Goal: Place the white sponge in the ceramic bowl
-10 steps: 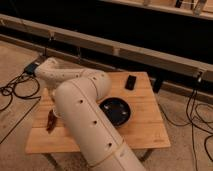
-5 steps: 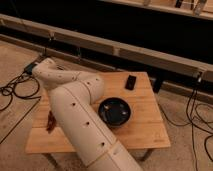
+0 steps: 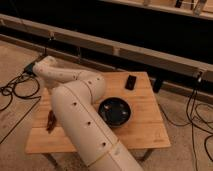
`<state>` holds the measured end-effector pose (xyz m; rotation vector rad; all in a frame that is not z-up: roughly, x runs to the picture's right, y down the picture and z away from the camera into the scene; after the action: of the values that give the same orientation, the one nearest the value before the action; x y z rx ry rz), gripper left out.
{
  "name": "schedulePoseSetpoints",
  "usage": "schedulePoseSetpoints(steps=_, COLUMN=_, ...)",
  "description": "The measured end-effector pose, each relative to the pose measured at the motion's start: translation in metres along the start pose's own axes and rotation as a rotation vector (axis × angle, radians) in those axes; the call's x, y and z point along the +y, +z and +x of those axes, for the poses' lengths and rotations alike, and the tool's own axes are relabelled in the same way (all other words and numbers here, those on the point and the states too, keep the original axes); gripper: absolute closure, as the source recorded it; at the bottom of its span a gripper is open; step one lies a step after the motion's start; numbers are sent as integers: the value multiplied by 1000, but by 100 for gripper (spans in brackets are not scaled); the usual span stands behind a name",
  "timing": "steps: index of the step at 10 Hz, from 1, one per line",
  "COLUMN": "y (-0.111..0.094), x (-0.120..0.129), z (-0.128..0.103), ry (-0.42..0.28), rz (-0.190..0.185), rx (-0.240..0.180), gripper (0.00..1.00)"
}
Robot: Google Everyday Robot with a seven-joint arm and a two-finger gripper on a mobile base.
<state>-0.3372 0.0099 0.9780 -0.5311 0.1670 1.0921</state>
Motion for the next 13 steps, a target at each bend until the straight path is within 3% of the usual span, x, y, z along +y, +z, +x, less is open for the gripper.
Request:
schedulePoseSetpoints(steps=3, y=-31, x=-15, z=6, ry=40, rz=-11, rx=-15, gripper=100)
schedulePoseSetpoints(steps=6, y=-60, x=-53, z=35, ry=132, rz=6, rx=-11, gripper=100)
schedulePoseSetpoints(steps=8, y=-80, x=-85, z=71, ry=219, rz=42, rx=0, gripper=100)
schedulePoseSetpoints(steps=13, y=-115, x=-138, z=157, ry=397, rz=111, rx=-3, gripper=100)
